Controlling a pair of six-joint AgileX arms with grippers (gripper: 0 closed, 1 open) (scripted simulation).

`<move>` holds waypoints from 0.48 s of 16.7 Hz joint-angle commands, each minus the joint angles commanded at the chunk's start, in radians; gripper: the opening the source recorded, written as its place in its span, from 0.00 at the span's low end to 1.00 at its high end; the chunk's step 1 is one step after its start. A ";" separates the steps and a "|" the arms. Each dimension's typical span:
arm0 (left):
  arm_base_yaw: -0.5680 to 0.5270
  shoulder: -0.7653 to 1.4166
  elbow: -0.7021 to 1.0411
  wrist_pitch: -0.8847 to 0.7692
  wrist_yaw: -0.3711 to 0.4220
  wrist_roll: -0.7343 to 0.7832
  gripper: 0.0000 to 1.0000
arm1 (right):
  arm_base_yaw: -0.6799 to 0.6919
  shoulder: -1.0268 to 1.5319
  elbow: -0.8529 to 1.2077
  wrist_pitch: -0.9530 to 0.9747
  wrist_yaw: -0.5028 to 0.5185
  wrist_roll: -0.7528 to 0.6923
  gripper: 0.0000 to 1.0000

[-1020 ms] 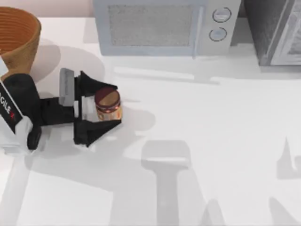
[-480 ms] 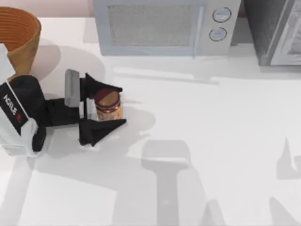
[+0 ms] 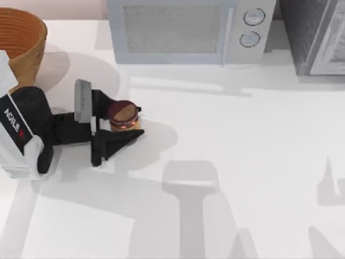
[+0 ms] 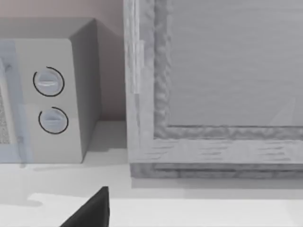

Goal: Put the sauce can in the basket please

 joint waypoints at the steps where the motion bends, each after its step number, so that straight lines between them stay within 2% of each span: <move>1: 0.000 0.000 0.000 0.000 0.000 0.000 0.10 | 0.000 0.000 0.000 0.000 0.000 0.000 1.00; 2: 0.000 0.000 0.000 0.000 0.000 0.000 0.02 | 0.000 0.000 0.000 0.000 0.000 0.000 1.00; 3: 0.000 0.000 0.000 0.000 0.000 0.000 0.00 | 0.000 0.000 0.000 0.000 0.000 0.000 1.00; 8: 0.000 0.000 0.000 0.000 0.000 0.000 0.00 | 0.000 0.000 0.000 0.000 0.000 0.000 1.00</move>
